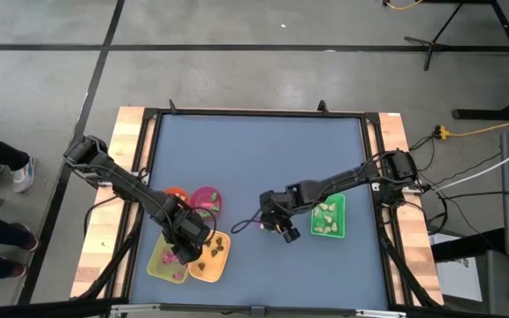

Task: Sort Halloween decoration
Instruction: Put the green skeleton toy into the red bowl

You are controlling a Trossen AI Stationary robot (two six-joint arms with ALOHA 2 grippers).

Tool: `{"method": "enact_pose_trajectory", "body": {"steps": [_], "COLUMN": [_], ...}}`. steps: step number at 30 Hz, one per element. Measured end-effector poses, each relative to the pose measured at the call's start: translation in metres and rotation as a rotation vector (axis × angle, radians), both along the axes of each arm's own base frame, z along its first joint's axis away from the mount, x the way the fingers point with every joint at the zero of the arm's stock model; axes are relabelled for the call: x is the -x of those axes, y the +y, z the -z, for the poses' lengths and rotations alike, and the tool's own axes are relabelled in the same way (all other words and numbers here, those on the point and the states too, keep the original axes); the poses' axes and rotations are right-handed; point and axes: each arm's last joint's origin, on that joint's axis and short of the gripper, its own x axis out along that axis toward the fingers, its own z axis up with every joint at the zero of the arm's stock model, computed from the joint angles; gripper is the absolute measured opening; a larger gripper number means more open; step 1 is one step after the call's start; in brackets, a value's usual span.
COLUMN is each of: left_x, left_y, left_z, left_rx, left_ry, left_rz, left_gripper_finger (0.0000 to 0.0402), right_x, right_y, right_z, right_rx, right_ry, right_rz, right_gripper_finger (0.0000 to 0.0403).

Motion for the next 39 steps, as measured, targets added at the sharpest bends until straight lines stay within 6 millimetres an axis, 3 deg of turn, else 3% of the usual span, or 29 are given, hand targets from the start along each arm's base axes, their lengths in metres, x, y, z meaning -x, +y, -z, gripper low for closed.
{"method": "enact_pose_trajectory", "body": {"steps": [13,23,34,39], "left_x": [-0.001,-0.001,-0.001,-0.001], "left_y": [0.000,0.000,0.000,0.000], "left_z": [0.000,0.000,0.000,0.000], "left_rx": [0.003,0.004,-0.014,-0.016], "left_ry": [-0.004,-0.009,-0.019,-0.021], "left_rz": [0.000,0.000,-0.003,-0.004], "left_gripper_finger": [0.0120,0.0120,0.0120,0.0120], "right_x": [-0.006,-0.006,-0.006,-0.009], "right_y": [0.001,0.001,0.001,0.002], "right_z": [0.026,0.027,0.027,0.022], "right_rx": [0.013,0.016,0.015,0.016], "right_ry": [0.048,0.049,0.051,0.061], "right_rz": [-0.001,0.000,0.002,0.003], "right_gripper_finger": [0.0154,0.0151,0.0057,0.0038]}}
